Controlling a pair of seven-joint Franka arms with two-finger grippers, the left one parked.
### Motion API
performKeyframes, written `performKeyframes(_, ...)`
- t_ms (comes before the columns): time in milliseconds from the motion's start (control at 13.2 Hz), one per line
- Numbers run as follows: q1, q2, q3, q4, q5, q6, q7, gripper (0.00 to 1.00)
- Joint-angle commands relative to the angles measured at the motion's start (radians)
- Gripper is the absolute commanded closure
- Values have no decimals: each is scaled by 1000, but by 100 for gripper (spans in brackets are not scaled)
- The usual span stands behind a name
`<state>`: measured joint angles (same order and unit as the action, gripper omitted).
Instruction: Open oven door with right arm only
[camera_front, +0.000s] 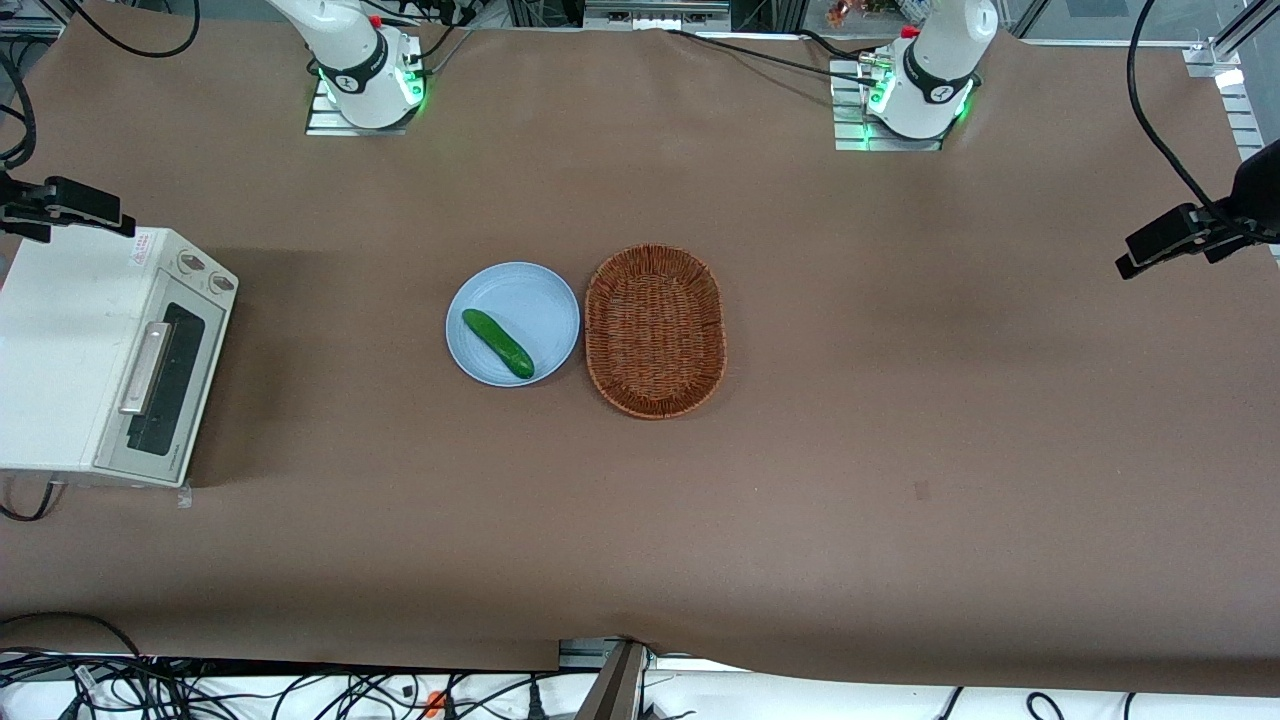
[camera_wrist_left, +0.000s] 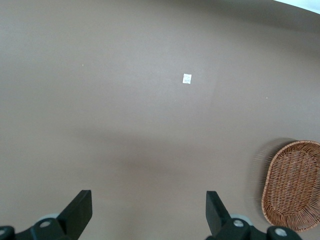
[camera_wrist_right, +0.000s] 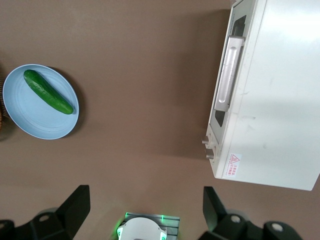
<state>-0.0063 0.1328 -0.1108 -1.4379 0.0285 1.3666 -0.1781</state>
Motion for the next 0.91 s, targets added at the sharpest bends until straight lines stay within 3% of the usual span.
performKeyframes(0,2,-2,5,-6,-16,-11,-6,0)
performKeyframes(380,31,22,5,-6,-19,-11,-8,3)
performKeyframes(532,40,39,5,-18,-22,-11,-8,24)
performKeyframes(608,54,47,5,-25,-28,-9,-9,40)
performKeyframes(835,120,93,5,-32,-99,-9,-1,73)
